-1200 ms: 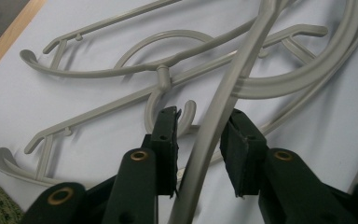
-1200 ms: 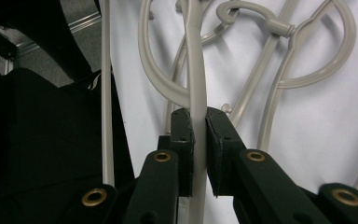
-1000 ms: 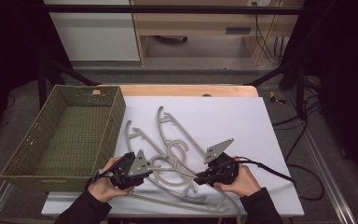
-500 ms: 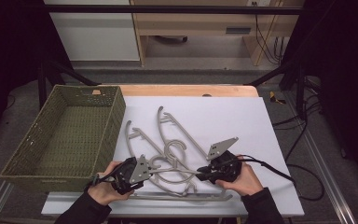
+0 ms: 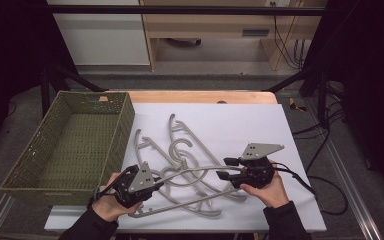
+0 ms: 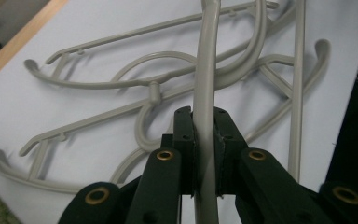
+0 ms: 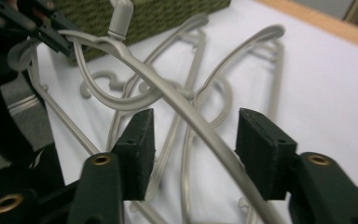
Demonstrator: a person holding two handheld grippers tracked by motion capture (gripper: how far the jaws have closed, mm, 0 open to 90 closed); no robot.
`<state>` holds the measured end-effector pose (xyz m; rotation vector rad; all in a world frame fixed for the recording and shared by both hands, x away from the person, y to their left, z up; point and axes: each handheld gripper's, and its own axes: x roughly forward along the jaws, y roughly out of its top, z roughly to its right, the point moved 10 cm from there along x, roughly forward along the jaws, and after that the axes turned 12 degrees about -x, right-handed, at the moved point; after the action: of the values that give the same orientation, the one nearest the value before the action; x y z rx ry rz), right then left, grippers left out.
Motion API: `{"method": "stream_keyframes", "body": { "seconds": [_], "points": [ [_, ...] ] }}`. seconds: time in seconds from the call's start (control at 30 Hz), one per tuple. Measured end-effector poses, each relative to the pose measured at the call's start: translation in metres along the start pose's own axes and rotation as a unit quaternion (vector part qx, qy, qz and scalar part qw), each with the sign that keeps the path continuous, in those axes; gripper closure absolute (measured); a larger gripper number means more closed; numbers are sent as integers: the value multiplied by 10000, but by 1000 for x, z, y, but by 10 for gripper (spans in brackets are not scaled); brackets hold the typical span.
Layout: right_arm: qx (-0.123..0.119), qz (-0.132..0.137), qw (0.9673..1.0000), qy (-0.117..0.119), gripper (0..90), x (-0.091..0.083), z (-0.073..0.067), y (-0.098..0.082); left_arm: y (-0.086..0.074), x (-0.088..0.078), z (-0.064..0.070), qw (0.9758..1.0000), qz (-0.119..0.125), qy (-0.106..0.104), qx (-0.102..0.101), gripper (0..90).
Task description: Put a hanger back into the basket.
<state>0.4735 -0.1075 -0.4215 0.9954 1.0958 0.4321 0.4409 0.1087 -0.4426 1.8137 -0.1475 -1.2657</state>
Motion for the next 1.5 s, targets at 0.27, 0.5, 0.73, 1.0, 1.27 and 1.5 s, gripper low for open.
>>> {"method": "stream_keyframes", "body": {
  "seconds": [0.27, 0.5, 0.73, 1.0, 1.27, 1.5],
  "points": [
    [319, 650, 9958, -556, 272, -23, 20, 6, 5, -10, -21, 9973, 290, 328, -594, 822],
    [610, 842, 9888, -1067, 126, -41, 38, -1, 10, -27, -40, 9926, 485, 621, -920, 821],
    [716, 800, 9846, -1377, 56, -47, 47, -8, 17, -48, -55, 9876, 760, 772, -1140, 821],
    [764, 842, 9826, -1470, 45, -49, 49, -11, 24, -77, -81, 9812, 1055, 947, -1307, 821],
    [813, 743, 9825, -1499, 42, -50, 50, -21, 27, -99, -113, 9775, 1070, 1109, -1443, 820],
    [804, 762, 9823, -1510, 39, -50, 50, -21, 26, -115, -143, 9731, 1126, 1290, -1539, 820]
  ]
}}
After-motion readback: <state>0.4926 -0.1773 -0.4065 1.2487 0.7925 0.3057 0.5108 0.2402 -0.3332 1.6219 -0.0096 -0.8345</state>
